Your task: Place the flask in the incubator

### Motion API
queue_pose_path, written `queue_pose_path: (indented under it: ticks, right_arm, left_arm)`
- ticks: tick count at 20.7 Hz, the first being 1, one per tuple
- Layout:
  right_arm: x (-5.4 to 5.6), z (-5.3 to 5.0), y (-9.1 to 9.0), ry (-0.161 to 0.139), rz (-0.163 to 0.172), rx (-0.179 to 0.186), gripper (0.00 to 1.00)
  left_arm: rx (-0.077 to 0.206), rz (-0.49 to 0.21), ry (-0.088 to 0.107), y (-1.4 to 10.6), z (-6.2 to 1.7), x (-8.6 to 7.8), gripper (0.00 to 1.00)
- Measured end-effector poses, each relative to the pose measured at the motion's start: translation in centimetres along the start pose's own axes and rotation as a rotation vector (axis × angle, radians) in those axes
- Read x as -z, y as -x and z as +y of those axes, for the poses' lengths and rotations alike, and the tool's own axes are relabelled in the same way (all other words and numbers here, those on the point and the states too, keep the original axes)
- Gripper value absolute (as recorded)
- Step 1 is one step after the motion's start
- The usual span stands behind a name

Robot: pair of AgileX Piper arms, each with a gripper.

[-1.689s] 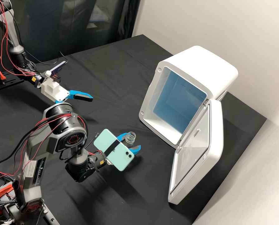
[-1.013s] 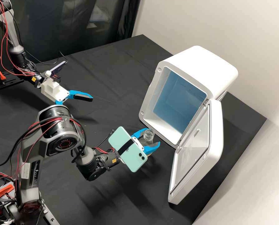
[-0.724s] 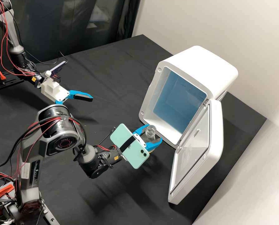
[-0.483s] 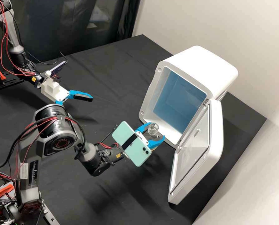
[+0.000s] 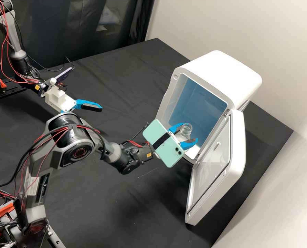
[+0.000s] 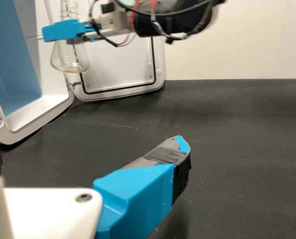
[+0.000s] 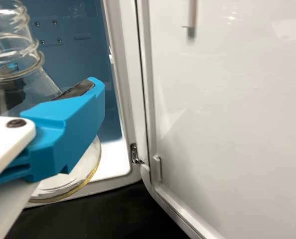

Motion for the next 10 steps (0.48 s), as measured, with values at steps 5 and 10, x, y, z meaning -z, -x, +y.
queue_pose_path:
  ticks: [5,10]
  right_arm:
    - [2.3,-1.2,-2.7,0.027,-0.004,0.019,0.00]
    - [3.9,-2.1,-4.9,0.078,-0.016,0.048,0.00]
  left_arm:
    - [0.000,0.000,0.000,0.0,0.00,0.0,1.00]
    - [0.002,-0.009,-0.001,0.0,-0.04,-0.2,1.00]
